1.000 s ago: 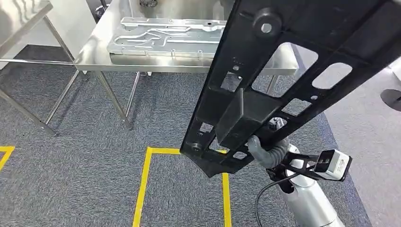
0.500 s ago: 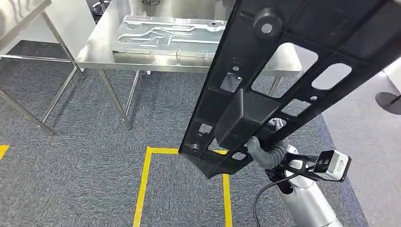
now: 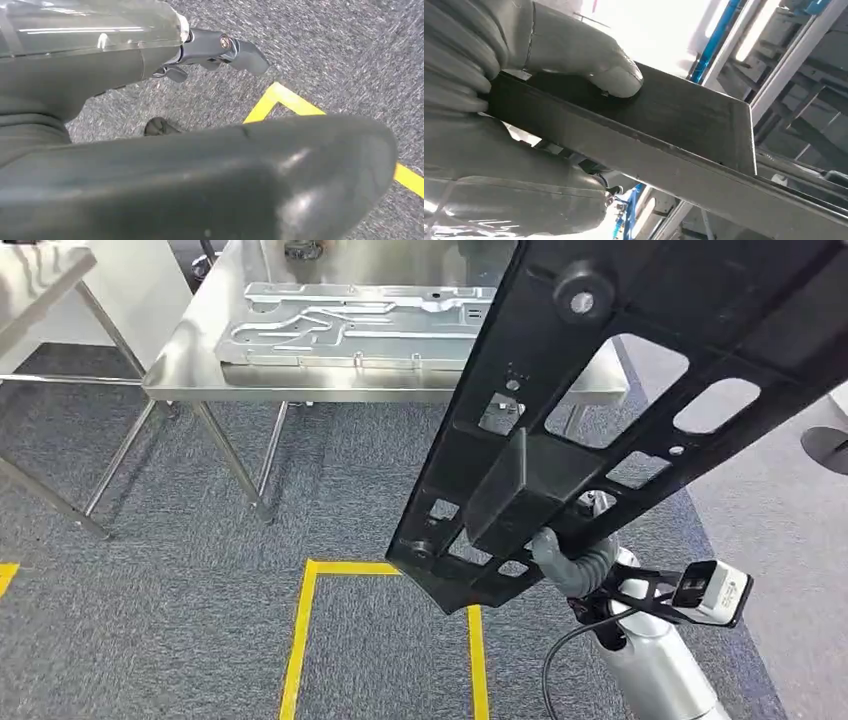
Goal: Take the parts from the cabinet and place them on the table.
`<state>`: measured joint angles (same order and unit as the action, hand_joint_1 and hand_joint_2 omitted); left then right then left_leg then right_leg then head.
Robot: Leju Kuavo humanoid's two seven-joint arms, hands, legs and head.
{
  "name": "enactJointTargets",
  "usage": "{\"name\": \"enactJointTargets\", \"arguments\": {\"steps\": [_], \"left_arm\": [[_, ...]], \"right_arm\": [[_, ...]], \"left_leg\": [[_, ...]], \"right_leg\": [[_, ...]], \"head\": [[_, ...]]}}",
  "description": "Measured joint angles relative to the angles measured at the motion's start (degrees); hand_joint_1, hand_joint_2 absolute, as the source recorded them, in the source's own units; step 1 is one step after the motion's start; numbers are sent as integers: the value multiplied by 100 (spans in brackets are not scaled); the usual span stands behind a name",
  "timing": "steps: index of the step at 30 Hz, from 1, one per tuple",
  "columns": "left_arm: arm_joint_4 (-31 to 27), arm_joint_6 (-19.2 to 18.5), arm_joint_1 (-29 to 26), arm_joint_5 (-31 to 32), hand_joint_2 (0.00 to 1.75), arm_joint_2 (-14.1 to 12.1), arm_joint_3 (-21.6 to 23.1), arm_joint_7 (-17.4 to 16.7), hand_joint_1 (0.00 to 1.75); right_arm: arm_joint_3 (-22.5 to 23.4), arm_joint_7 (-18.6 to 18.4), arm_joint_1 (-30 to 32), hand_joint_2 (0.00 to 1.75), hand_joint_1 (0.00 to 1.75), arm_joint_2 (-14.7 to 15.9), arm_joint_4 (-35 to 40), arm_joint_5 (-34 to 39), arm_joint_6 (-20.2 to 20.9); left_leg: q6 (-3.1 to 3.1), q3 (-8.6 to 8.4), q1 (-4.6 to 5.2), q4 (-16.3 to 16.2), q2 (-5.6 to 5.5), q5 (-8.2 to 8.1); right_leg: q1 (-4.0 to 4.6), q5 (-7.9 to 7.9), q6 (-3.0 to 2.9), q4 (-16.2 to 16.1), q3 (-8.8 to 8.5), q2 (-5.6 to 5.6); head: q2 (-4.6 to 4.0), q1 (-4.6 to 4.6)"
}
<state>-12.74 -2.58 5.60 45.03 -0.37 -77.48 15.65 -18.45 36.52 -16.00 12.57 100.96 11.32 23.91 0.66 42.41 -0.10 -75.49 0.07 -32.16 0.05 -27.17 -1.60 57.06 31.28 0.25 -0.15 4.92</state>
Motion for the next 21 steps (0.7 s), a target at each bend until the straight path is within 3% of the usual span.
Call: {"name": "enactJointTargets", "arguments": {"steps": [1,3,5,7,9,10,11,13,14,15,16,18,19,20,21], "left_arm": [[0,0,-4,4,0,-2,0,0,0],[0,0,-4,7,0,-13,2,0,0],[0,-2,6,7,0,-26,2,2,0],[0,0,-4,7,0,-31,2,2,0],[0,0,2,7,0,-33,4,4,0],[0,0,7,6,0,-33,7,7,0],[0,0,13,4,0,-39,7,7,0],[0,0,17,6,0,-39,7,7,0],[0,0,13,4,0,-39,7,7,0],[0,0,8,4,0,-39,7,7,0],[0,0,5,7,0,-39,7,7,0],[0,0,9,4,0,-39,7,7,0],[0,4,8,2,0,-39,7,7,0],[0,7,18,-2,0,-39,7,7,0],[0,9,27,-2,0,-39,7,2,0]], "right_arm": [[4,4,13,175,175,0,0,-9,0],[9,7,16,175,175,0,2,-13,0],[11,7,18,175,175,0,7,-15,0],[13,9,27,175,175,0,13,-20,2],[17,11,29,175,175,0,20,-20,2],[20,13,25,175,175,-6,26,-22,2],[22,13,7,175,175,-7,42,-22,4],[33,13,27,175,175,-7,44,-22,2],[35,13,42,175,175,-7,44,-22,2],[35,13,49,175,175,-7,44,-22,2],[35,13,51,175,175,-7,44,-22,2],[42,13,50,175,175,-7,44,-22,4],[46,13,50,175,175,-7,44,-22,4],[48,13,48,175,175,-9,42,-22,7],[48,15,46,175,175,-9,46,-22,13]], "left_leg": [[-10,-84,0,274,0,228],[-55,-541,1,1351,-7,856],[-117,-701,36,1703,-44,788],[-183,-699,37,1723,-42,766],[-243,-799,9,1776,-46,752],[-270,-845,11,1792,-47,732],[-307,-868,10,1792,-46,706],[-324,-910,23,1791,-46,648],[-323,-943,27,1789,-47,614],[-318,-993,28,1789,-48,579],[-310,-1057,29,1789,-49,534],[-287,-1216,29,1791,-50,435],[-265,-1237,24,1807,-48,384],[-234,-1294,33,1802,-45,365],[-184,-1265,28,1811,-44,331]], "right_leg": [[0,-36,11,1,-48,-12],[-2,-136,39,1,-194,-27],[28,-209,110,27,-205,-61],[20,-179,162,19,-224,-62],[15,-222,213,77,-213,-54],[-4,-266,237,265,-148,-46],[-11,-421,257,660,81,-47],[-41,-756,295,1542,658,-46],[-49,-809,304,1824,891,-44],[-54,-703,307,1832,985,-43],[-56,-451,301,1582,946,-43],[-50,241,232,600,601,-31],[-32,437,202,188,467,0],[30,167,194,185,471,29],[35,172,136,138,451,23]], "head": [[0,0],[0,0],[0,0],[0,0],[0,0],[0,-2],[0,0],[0,0],[0,0],[0,0],[0,0],[0,0],[0,0],[0,-2],[0,0]]}}
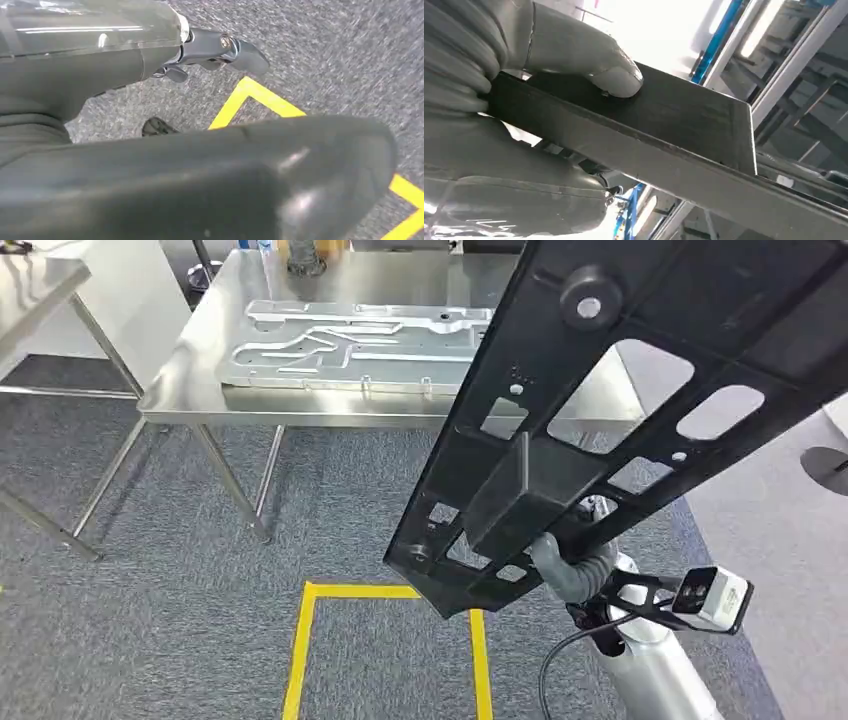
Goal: Take the parts from the cabinet and place them on the table.
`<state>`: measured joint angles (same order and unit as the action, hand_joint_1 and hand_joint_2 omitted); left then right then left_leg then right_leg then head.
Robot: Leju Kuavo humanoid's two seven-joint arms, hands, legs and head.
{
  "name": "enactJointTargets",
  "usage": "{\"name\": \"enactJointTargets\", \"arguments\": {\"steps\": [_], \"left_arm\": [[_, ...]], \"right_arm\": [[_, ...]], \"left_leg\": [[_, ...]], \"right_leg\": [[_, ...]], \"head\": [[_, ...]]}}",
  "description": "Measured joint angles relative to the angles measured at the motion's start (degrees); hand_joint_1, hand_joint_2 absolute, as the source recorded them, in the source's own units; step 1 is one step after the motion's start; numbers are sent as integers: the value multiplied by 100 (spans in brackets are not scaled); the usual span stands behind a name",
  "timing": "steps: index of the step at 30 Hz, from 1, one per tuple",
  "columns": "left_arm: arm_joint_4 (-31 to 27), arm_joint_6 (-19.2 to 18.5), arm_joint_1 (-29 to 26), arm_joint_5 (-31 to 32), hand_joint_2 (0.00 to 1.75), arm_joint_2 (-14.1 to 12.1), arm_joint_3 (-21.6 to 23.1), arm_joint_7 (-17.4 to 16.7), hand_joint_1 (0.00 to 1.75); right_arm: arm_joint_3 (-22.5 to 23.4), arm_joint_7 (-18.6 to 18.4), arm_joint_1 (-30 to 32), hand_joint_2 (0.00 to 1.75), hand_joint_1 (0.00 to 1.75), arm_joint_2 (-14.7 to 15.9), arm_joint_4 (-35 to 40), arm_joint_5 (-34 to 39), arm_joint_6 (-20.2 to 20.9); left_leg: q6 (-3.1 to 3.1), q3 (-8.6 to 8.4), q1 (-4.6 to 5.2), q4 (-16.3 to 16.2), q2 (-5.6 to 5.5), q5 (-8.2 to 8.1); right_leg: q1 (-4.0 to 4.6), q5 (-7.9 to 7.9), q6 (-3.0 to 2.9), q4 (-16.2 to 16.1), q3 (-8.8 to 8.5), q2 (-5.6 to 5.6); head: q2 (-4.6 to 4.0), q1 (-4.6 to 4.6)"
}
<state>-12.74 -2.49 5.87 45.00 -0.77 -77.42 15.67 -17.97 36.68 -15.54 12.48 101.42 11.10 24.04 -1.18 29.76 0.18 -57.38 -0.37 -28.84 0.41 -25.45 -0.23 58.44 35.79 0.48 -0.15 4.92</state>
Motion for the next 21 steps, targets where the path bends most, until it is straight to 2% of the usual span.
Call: {"name": "enactJointTargets", "arguments": {"steps": [1,3,4,5,8,9,10,11,12,13,14,15,16,17,18,19,20,21], "left_arm": [[0,7,-3,-2,0,0,-2,0,0],[0,11,1,-2,0,2,0,-2,0],[0,11,4,-4,0,4,0,0,0],[0,-2,15,0,0,6,0,0,0],[0,-4,12,-4,0,4,0,2,0],[0,-4,1,-4,0,4,0,2,0],[0,-4,-10,-4,0,4,0,2,0],[0,-4,-15,-4,0,4,0,4,0],[0,-4,-20,-4,0,2,0,9,0],[0,-4,-29,-4,0,-2,0,13,0],[0,-7,-47,-4,0,-2,0,13,0],[0,-7,-46,2,0,-4,0,13,0],[0,-4,-53,-2,0,-7,0,15,0],[0,-4,-56,0,0,-13,0,13,0],[0,-6,-40,0,0,-9,0,15,0],[0,-7,-18,0,0,-4,2,17,0],[-2,-7,-2,0,0,-7,2,18,0],[-2,-9,1,0,0,-7,2,20,0]], "right_arm": [[2,2,8,175,175,0,2,0,-2],[7,4,6,175,175,2,4,0,15],[9,7,-4,175,175,13,11,0,15],[9,7,-26,175,175,13,15,2,15],[9,9,-17,175,175,13,13,24,15],[11,9,-8,175,175,13,13,42,15],[15,9,-6,175,175,13,13,63,15],[17,9,-7,175,175,13,13,92,17],[22,9,-7,175,175,13,13,127,35],[31,9,-6,175,175,15,13,153,59],[46,9,-9,175,175,15,9,171,79],[48,9,-15,175,175,15,4,192,92],[48,9,-4,175,175,15,4,199,92],[55,9,16,175,175,15,4,212,92],[65,9,13,175,175,15,13,216,90],[81,9,21,175,175,13,13,214,90],[87,9,-1,175,175,2,13,212,85],[92,11,-14,175,175,2,13,186,74]], "left_leg": [[34,-65,8,-43,12,-1],[99,-92,12,-91,32,-27],[103,-54,-15,-266,27,-92],[136,108,-19,-590,24,-201],[193,887,-31,-1769,26,-703],[196,1029,-33,-1852,25,-689],[202,1031,-37,-1684,24,-534],[202,943,-38,-1315,17,-263],[197,777,-40,-797,-18,102],[187,620,-44,-269,-148,526],[145,630,-23,-177,-239,453],[79,599,4,-173,-213,312],[26,579,17,-153,-196,454],[-18,566,-4,-129,-153,430],[-49,490,-22,-106,-105,431],[-77,427,-29,-65,-70,432],[-102,391,-29,-49,-52,416],[-124,371,-24,-44,-22,396]], "right_leg": [[7,99,-23,-48,4,-1],[-18,73,-85,-84,-139,-31],[-28,55,-117,-122,-220,-9],[-28,22,-157,-131,-268,-8],[-8,-82,-173,-129,-359,-20],[-8,-119,-162,-127,-407,-83],[-11,-163,-149,-124,-464,-115],[-12,-208,-140,-122,-531,-146],[-16,-260,-128,-122,-616,-177],[-25,-322,-110,-123,-677,-215],[-14,-349,-80,-88,-712,-261],[-20,-374,-42,-99,-662,-316],[-30,-398,-7,-116,-662,-358],[-22,-345,25,-34,-682,-382],[-11,-375,58,-33,-693,-404],[-25,-436,74,45,-690,-318],[-24,-523,108,275,-563,-189],[-35,-672,113,693,-302,-131]], "head": [[0,-2],[0,0],[0,-4],[0,0],[0,0],[0,0],[0,0],[0,0],[0,0],[0,-2],[0,-4],[0,-2],[0,0],[0,-2],[0,0],[0,-2],[0,-2],[0,-2]]}}
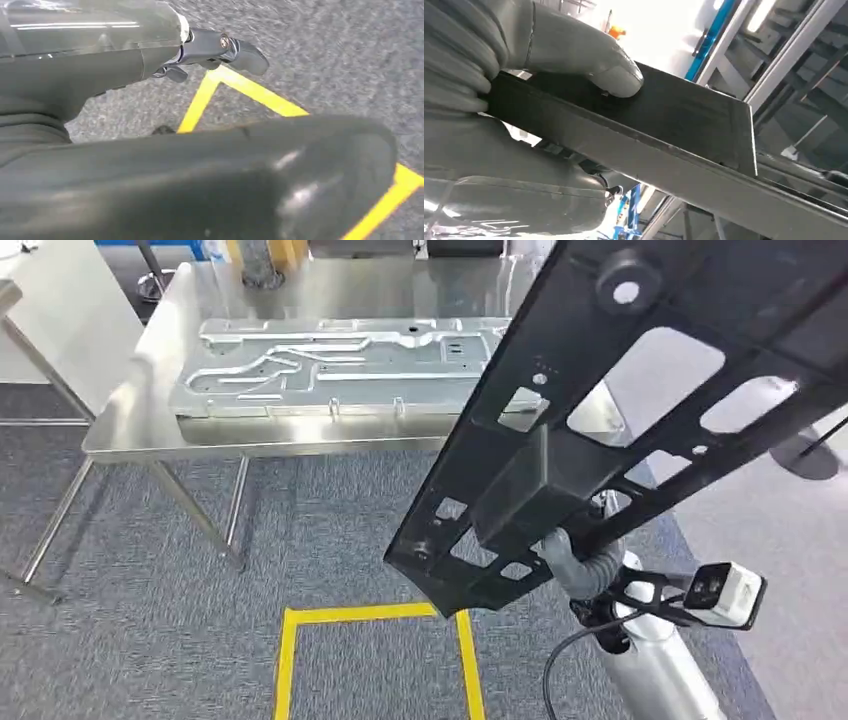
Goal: Take the parts from the cabinet and place them on the table.
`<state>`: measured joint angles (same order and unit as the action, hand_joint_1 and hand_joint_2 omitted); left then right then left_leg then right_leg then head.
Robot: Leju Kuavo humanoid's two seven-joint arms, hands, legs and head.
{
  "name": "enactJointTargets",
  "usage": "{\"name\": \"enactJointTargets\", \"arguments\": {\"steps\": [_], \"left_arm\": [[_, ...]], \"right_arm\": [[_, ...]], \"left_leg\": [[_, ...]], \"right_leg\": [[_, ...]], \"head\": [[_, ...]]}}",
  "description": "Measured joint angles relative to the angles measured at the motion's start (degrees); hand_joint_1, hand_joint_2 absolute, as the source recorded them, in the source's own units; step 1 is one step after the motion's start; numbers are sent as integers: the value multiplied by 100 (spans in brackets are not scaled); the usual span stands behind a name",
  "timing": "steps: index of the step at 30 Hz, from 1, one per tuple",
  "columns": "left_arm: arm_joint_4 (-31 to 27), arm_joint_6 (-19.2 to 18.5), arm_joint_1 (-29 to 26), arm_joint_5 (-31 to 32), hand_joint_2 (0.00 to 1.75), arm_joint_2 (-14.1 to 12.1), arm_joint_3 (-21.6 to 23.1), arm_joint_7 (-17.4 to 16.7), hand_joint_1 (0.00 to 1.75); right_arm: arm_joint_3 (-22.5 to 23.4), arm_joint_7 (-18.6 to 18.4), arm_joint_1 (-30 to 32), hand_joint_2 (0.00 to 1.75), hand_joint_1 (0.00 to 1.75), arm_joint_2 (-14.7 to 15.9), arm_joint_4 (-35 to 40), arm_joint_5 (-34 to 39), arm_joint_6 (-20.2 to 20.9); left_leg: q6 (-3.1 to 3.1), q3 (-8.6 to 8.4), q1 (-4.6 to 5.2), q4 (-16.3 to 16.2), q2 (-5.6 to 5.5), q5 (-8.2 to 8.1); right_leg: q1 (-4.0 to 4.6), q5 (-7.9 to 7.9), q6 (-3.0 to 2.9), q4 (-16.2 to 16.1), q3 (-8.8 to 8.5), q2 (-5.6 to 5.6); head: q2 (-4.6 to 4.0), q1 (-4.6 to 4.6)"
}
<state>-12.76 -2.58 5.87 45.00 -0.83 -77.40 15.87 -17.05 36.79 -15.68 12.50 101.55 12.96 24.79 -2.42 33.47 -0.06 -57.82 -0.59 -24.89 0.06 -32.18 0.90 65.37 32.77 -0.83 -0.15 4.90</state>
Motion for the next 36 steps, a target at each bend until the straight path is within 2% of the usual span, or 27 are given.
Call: {"name": "enactJointTargets", "arguments": {"steps": [2,3,4,5,7,8,9,11,12,13,14,16,17,18,19,20,22,23,24,26,29,30,32,33,34,35,36], "left_arm": [[2,-13,-4,0,0,0,0,6,0],[0,-15,-8,2,0,0,0,9,0],[2,-15,-12,0,0,0,0,9,0],[2,-18,-9,2,0,0,0,9,0],[2,-26,-7,2,0,2,0,11,0],[2,-33,-4,2,0,2,2,9,0],[2,-37,4,2,0,2,2,13,0],[2,-42,-12,2,0,2,2,11,0],[2,-48,-18,2,0,2,2,13,0],[2,-48,-14,0,0,2,2,11,0],[2,-48,-7,0,0,4,2,13,0],[2,-55,14,0,0,4,4,13,0],[2,-55,9,0,0,2,4,13,0],[2,-52,-5,-2,0,2,2,13,0],[2,-50,-22,-4,0,2,2,13,0],[2,-50,-31,-4,0,2,2,13,0],[2,-50,-29,-4,0,-4,2,26,0],[2,-52,-33,-2,0,-11,4,31,0],[2,-55,-24,-2,0,-9,4,35,0],[2,-57,-40,0,0,-15,4,44,0],[2,-70,-33,0,0,-17,4,46,0],[2,-74,-26,0,0,-20,4,48,0],[2,-74,-29,0,0,-22,4,48,0],[2,-74,-36,-2,0,-22,2,50,0],[2,-74,-40,-2,0,-20,2,50,0],[2,-74,-43,-9,0,-20,2,52,0],[2,-72,-45,-9,0,-20,2,52,0]], "right_arm": [[2,4,41,175,175,0,-4,-98,-30],[2,4,65,175,175,0,-9,-129,-35],[2,7,82,175,175,0,-11,-153,-33],[2,7,83,175,175,0,-11,-166,-35],[9,13,72,175,175,0,-9,-170,-61],[13,13,70,175,175,0,-9,-170,-63],[13,13,43,175,175,-2,-9,-173,-66],[15,13,48,175,175,-2,7,-173,-72],[15,13,42,175,175,-2,7,-175,-74],[15,13,44,175,175,-2,18,-179,-74],[15,13,16,175,175,11,20,-179,-74],[15,11,1,175,175,11,17,-181,-81],[15,11,8,175,175,11,17,-184,-96],[13,11,16,175,175,11,15,-188,-96],[11,11,24,175,175,11,15,-194,-98],[9,13,31,175,175,11,15,-197,-111],[9,17,31,175,175,11,15,-197,-140],[9,20,32,175,175,11,15,-197,-170],[7,20,31,175,175,11,15,-197,-188],[4,22,42,175,175,11,15,-197,-210],[2,24,62,175,175,-4,39,-188,-219],[2,24,55,175,175,-4,46,-186,-225],[4,24,103,175,175,-7,46,-179,-229],[4,24,139,175,175,-7,37,-177,-223],[4,26,174,175,175,-7,31,-177,-216],[4,26,187,175,175,-7,20,-175,-203],[4,28,185,175,175,-5,7,-170,-192]], "left_leg": [[-2,-40,10,-1,21,-67],[1,-73,12,-1,30,-98],[2,-120,12,-1,36,-132],[8,-181,12,0,39,-170],[25,-306,12,10,40,-247],[49,-340,12,12,39,-276],[85,-329,20,16,36,-299],[176,-357,16,-50,58,-239],[228,-405,24,-59,62,-248],[241,-390,11,-139,58,-333],[263,-323,1,-331,51,-445],[267,83,-10,-1053,50,-816],[290,386,-11,-1526,51,-1030],[295,569,-12,-1757,51,-1074],[304,621,-12,-1728,52,-982],[329,537,-15,-1405,51,-728],[285,125,-17,-362,46,-72],[247,23,-11,-80,28,23],[214,44,25,-47,31,-213],[108,19,28,-21,29,-63],[25,-143,0,36,32,-62],[7,-156,-1,37,32,-74],[-15,-181,9,37,31,-123],[-13,-200,12,36,29,-151],[-8,-235,12,36,27,-184],[-2,-288,12,36,25,-225],[10,-356,12,36,25,-272]], "right_leg": [[-33,-344,39,847,557,20],[-47,-346,45,1029,739,25],[-53,-184,45,919,766,31],[-54,109,27,566,663,43],[-36,760,-39,-425,272,91],[5,760,-63,-682,178,188],[43,497,-75,-731,187,200],[48,645,-165,-822,146,156],[35,664,-214,-830,81,136],[7,703,-223,-875,-9,143],[10,685,-244,-875,-59,148],[19,649,-277,-874,-89,147],[25,625,-282,-871,-94,138],[25,609,-279,-865,-100,116],[23,590,-266,-861,-117,94],[20,559,-256,-854,-150,79],[12,486,-226,-832,-235,73],[11,453,-201,-830,-255,74],[26,447,-173,-820,-260,55],[24,445,-94,-784,-280,49],[11,329,-19,-556,-215,58],[6,182,-11,-231,-32,61],[-31,-173,27,694,555,60],[-44,-265,43,988,789,60],[-54,-212,63,1029,912,62],[-63,-7,56,808,888,63],[-69,316,43,371,749,67]], "head": [[0,0],[0,0],[0,0],[0,0],[0,0],[0,0],[0,-2],[0,4],[0,2],[0,0],[0,4],[0,4],[0,4],[0,4],[0,4],[0,4],[0,4],[0,2],[0,2],[0,4],[0,2],[0,2],[0,2],[0,2],[0,2],[0,2],[0,2]]}}
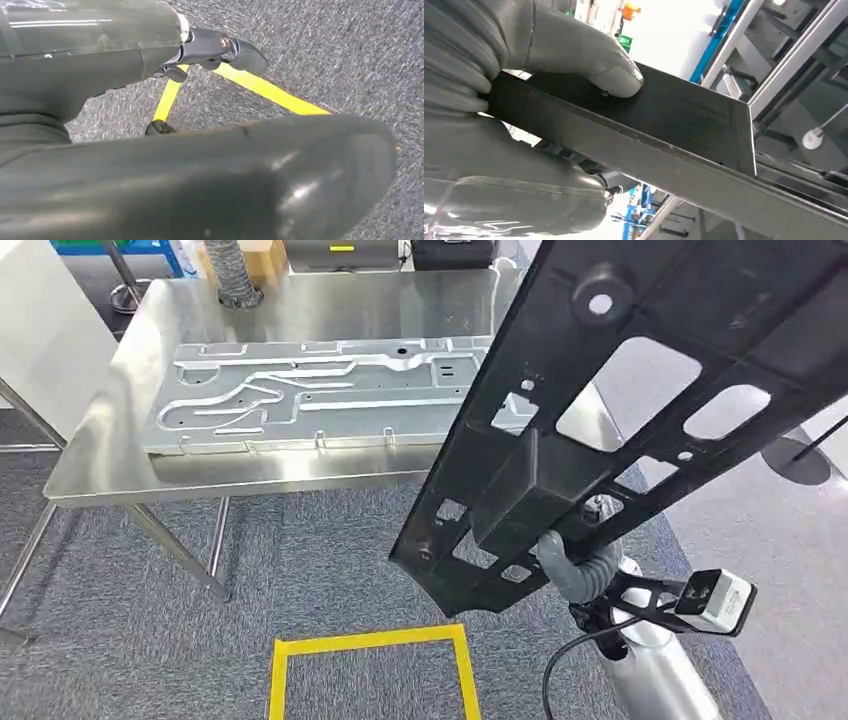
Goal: Take the parts from the cabinet and place them on the table.
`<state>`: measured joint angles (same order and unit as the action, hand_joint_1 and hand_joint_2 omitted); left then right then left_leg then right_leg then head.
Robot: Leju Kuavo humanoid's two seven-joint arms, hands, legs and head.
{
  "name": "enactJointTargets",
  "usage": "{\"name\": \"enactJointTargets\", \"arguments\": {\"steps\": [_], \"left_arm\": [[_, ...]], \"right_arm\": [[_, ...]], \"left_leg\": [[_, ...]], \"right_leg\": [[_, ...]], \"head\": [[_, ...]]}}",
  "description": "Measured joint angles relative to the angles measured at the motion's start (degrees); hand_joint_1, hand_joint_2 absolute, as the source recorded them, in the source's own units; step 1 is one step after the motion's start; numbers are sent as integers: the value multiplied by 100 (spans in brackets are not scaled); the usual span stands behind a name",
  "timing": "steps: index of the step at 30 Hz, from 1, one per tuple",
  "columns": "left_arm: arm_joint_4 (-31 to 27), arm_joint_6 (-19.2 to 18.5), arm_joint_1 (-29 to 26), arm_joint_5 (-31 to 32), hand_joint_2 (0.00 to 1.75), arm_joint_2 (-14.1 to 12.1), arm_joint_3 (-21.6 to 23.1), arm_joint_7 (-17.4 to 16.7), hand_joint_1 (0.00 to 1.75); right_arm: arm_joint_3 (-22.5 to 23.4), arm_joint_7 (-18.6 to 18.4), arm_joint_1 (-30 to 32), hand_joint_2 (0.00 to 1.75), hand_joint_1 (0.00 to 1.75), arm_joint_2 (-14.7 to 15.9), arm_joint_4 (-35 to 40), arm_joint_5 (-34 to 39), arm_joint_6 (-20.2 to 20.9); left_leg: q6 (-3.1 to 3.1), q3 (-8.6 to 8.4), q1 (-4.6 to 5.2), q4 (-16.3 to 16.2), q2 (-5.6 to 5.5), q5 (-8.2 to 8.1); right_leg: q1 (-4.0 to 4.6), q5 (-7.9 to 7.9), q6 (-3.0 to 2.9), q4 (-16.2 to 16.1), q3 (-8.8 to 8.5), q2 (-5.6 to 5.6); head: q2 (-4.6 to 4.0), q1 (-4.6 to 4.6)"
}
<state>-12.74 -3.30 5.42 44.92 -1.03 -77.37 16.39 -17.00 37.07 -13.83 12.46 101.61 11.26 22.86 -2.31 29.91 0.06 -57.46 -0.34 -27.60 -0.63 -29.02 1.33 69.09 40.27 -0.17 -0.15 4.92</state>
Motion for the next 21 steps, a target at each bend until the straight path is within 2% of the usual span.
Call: {"name": "enactJointTargets", "arguments": {"steps": [2,3,4,5,6,7,8,9,10,11,12,13,14,15,17,18,19,20,21], "left_arm": [[0,2,2,-4,0,0,0,9,0],[0,4,10,-11,0,13,0,9,0],[0,4,17,-20,0,13,0,13,0],[0,7,12,-37,0,13,0,17,0],[0,9,7,-44,0,15,0,22,0],[0,7,14,-55,0,17,-2,24,0],[0,7,22,-52,0,26,-2,26,0],[0,-2,29,-48,0,35,0,28,0],[0,-2,42,-52,0,39,0,28,0],[0,0,41,-52,0,39,0,28,0],[0,0,29,-52,0,39,0,28,0],[0,0,12,-52,0,39,0,28,0],[0,0,2,-52,0,39,0,28,0],[0,0,0,-52,0,39,0,28,0],[0,0,0,-52,0,37,0,28,0],[0,-4,-8,-52,0,39,0,28,0],[0,-9,1,-50,0,46,0,33,0],[0,-7,-1,-52,0,46,0,48,0],[0,-7,-14,-50,0,46,0,50,0]], "right_arm": [[0,0,-4,175,175,-2,-15,2,0],[2,0,-11,175,175,-4,-33,6,4],[2,0,-23,175,175,-6,-39,9,7],[4,0,-22,175,175,-4,-39,13,5],[7,0,-35,175,175,-4,-39,20,15],[7,0,-42,175,175,-4,-39,20,24],[7,0,-59,175,175,4,-39,22,28],[7,0,-89,175,175,15,-39,20,28],[7,0,-99,175,175,15,-39,20,28],[7,0,-95,175,175,15,-39,20,28],[7,0,-87,175,175,15,-44,17,28],[7,-2,-78,175,175,15,-44,13,26],[7,-2,-74,175,175,15,-44,11,24],[7,-2,-73,175,175,15,-44,9,24],[7,-2,-73,175,175,15,-44,0,24],[7,-4,-78,175,175,15,-46,-4,26],[4,-5,-76,175,175,15,-50,-11,33],[4,-7,-83,175,175,15,-50,-20,33],[4,-7,-72,175,175,15,-52,-20,33]], "left_leg": [[37,-97,-1,12,1,-104],[72,-153,15,-8,4,-138],[109,-112,-3,23,3,-159],[144,-117,-9,34,14,-184],[190,-190,-5,-45,24,-143],[223,-206,-9,-70,26,-181],[236,-142,-29,-268,17,-204],[241,25,-29,-583,17,-255],[241,268,-37,-969,17,-380],[256,595,-38,-1461,17,-628],[281,838,-38,-1776,18,-817],[288,971,-40,-1862,18,-856],[301,986,-45,-1712,18,-748],[305,905,-53,-1351,18,-496],[325,605,-68,-367,17,232],[298,588,-53,-166,14,407],[243,572,-24,-145,20,239],[206,559,-11,-146,13,336],[155,572,-23,-121,11,318]], "right_leg": [[13,703,-73,-996,-345,53],[76,541,-85,-1062,-331,86],[89,443,-115,-1079,-336,80],[107,575,-151,-1122,-353,76],[96,551,-191,-1141,-374,66],[80,549,-225,-1152,-472,49],[72,521,-253,-1187,-549,60],[71,488,-292,-1190,-592,62],[75,459,-310,-1189,-620,63],[82,411,-326,-1189,-657,61],[85,368,-327,-1188,-700,53],[83,328,-323,-1187,-753,35],[80,282,-314,-1186,-818,16],[75,227,-300,-1183,-895,8],[63,104,-260,-1174,-1053,6],[72,54,-224,-1143,-1110,4],[78,24,-187,-1152,-1080,-22],[75,-8,-145,-1169,-1079,-19],[78,20,-113,-1084,-1099,-21]], "head": [[0,0],[0,0],[0,0],[0,-2],[0,0],[0,2],[0,-2],[0,2],[0,0],[0,0],[0,0],[0,0],[0,0],[0,0],[0,0],[0,-2],[0,0],[0,0],[0,0]]}}
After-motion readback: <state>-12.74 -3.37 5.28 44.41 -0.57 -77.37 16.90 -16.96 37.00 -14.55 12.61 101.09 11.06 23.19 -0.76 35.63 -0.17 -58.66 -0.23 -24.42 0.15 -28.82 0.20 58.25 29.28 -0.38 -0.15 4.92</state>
